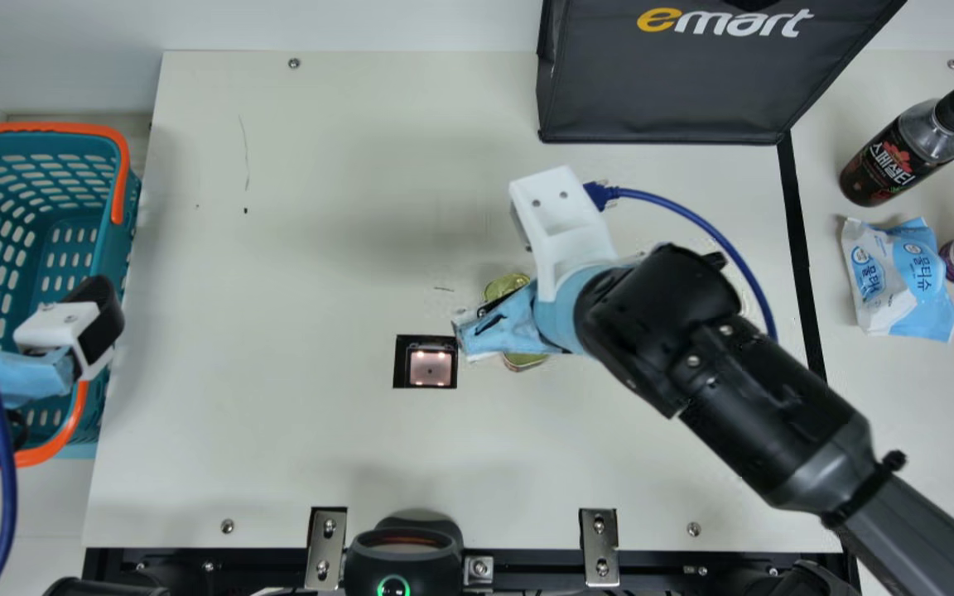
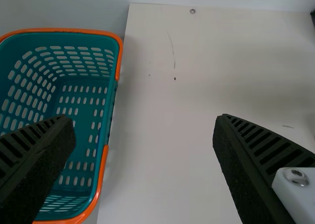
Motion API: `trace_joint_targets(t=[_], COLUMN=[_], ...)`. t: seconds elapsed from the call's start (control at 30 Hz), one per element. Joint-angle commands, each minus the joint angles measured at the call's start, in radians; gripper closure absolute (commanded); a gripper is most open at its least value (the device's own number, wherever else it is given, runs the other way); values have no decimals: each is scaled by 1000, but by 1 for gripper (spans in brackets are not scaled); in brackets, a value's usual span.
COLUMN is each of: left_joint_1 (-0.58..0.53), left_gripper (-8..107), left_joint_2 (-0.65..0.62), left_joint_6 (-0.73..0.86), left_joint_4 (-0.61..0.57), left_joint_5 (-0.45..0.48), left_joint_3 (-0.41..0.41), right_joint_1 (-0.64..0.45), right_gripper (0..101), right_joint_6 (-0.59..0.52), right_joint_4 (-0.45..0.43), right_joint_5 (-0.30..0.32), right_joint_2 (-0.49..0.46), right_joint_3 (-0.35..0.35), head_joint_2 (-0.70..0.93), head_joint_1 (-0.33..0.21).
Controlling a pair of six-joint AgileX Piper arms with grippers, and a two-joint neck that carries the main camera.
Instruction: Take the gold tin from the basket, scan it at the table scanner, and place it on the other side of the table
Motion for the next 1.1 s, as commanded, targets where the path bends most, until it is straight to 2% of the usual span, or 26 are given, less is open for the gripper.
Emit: trace_joint_targets(t=[0.0, 0.47, 1.07], left_joint_1=[0, 0, 0], left_gripper=[9, 9, 9], left_joint_2=[0, 0, 0], left_joint_6=[0, 0, 0], left_joint_4=[0, 0, 0], left_joint_5=[0, 0, 0], left_joint_3=[0, 0, 0], right_joint_1=[13, 60, 28], right_gripper=[6, 6, 6], right_joint_6=[30, 146, 158], right_joint_4=[-9, -92, -105], right_joint_5=[-15, -123, -235], right_joint_2=[17, 144, 263], right_joint_3=[10, 80, 143], head_joint_2=[2, 2, 2], head_joint_1=[-27, -27, -27])
